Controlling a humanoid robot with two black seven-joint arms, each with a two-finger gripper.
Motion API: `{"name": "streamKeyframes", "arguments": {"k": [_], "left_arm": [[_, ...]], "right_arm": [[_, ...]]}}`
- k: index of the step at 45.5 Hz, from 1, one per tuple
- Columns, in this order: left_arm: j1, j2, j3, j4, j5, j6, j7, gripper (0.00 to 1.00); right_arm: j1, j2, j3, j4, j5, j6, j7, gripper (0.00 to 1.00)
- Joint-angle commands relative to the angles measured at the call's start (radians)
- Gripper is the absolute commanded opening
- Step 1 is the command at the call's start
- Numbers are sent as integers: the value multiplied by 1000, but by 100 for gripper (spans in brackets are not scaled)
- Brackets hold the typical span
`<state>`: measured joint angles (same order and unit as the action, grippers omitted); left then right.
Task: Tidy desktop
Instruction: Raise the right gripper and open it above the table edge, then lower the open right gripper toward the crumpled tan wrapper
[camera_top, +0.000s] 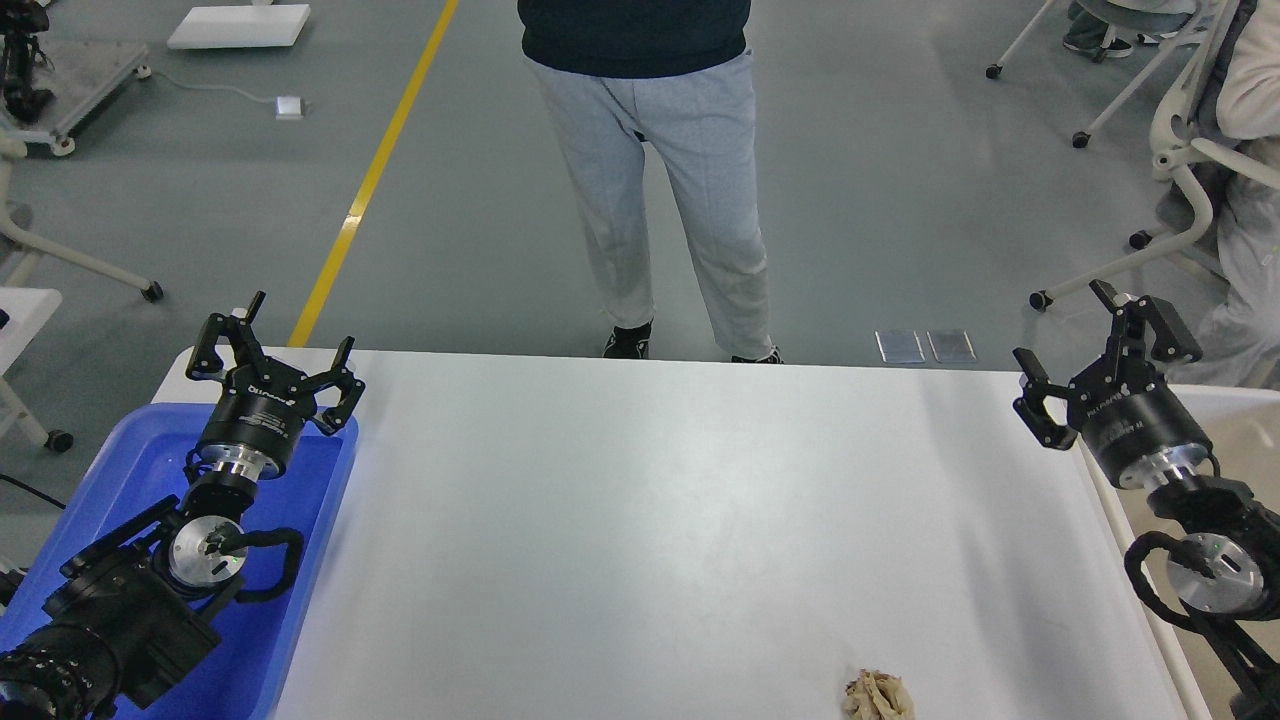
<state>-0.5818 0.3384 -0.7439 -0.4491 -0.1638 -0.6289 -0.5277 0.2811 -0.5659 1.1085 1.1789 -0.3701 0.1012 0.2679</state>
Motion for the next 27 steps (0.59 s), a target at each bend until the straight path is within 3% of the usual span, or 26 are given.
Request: {"name": "streamKeyframes", "arguments": {"k": [1,14,27], "left_arm": [[0,1,0,0,0,0,0,100],[0,1,0,1,1,0,0,100],[0,1,0,1,0,0,0,100]], "right_arm": [[-42,-265,-159,287,16,-51,-55,99],[-115,-431,-180,423,-206,-38,-55,99],[-134,-488,-203,502,-590,81,-52,99]]}}
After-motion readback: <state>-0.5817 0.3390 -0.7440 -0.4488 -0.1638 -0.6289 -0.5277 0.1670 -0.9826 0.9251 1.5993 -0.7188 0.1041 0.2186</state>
